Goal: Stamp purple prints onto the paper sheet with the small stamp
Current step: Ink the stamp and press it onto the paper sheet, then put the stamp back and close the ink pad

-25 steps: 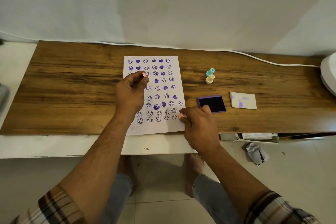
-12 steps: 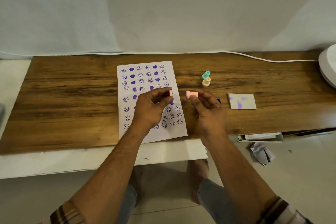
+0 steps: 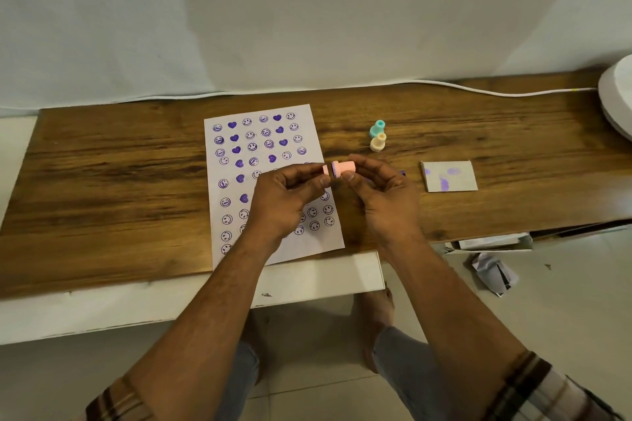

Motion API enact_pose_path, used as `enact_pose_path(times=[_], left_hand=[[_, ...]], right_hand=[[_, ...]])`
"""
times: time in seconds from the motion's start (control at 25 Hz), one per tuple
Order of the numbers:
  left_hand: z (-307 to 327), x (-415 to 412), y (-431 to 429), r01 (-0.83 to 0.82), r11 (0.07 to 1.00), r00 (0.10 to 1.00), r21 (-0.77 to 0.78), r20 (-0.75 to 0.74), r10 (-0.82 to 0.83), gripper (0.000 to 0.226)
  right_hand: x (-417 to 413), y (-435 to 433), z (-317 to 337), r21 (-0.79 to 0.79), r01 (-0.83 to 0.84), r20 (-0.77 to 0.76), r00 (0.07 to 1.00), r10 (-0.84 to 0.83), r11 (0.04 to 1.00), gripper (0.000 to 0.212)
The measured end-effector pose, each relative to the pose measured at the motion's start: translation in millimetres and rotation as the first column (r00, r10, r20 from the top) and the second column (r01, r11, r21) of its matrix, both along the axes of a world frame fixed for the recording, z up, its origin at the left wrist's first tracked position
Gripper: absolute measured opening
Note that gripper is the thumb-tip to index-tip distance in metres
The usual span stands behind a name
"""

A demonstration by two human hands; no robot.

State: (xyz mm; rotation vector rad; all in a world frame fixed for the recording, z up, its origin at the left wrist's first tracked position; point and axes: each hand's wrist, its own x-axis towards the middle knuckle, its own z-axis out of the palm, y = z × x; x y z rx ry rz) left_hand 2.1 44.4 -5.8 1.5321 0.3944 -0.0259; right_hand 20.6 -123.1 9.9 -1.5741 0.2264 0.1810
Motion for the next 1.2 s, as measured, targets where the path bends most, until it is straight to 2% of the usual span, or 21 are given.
enact_pose_path(times=[0.16,0.48,0.68,0.96,1.0,1.08,1.16,1.2], left_hand=[[-1.6,2.0,0.0,-0.009,1.0,1.0,0.001,-0.007,0.009,0.031],[-2.2,2.2,-1.3,0.044,0.999,0.999,-0.008,0.025,-0.044,0.024],[-4.2,2.0,0.7,0.018,1.0,1.0,-0.01,0.021,-0.018,0.03],[-0.4,1.8,-2.3,0.004,0.995,0.999,0.098,0.05,-0.009,0.03],[0.2,2.8,-3.4,0.009,0.999,0.998,0.053,0.053,-0.012,0.03],[1.8,5.2,-5.3,-0.005,0.977,0.999,-0.214,0.038,0.013,0.034],[4.6,6.8,-5.1,-0.057,0.829,0.998,-0.557,-0.021,0.055,0.035],[5.2,7.6,-4.5,-0.087,0.74,0.996,-0.667,-0.055,0.068,0.035]], right_hand=[[1.0,-2.5,-0.9,-0.007,-0.014,0.011,1.0,0.014,1.0,0.027],[2.1,-4.1,-2.4,-0.019,-0.062,0.065,0.996,0.063,0.998,0.028],[5.0,-8.1,-1.4,-0.102,-0.125,0.091,0.987,0.135,0.987,0.028],[7.1,-8.3,-0.1,-0.126,-0.127,0.053,0.989,0.135,0.984,0.023],[7.8,-7.4,-0.2,-0.105,-0.103,0.049,0.993,0.109,0.989,0.023],[10.7,-5.8,1.0,-0.051,-0.006,0.041,0.999,0.008,0.999,0.026],[15.8,-9.8,3.2,-0.071,0.113,0.053,0.993,-0.11,0.991,0.027],[19.0,-14.9,2.7,-0.122,0.152,0.08,0.986,-0.143,0.981,0.028]])
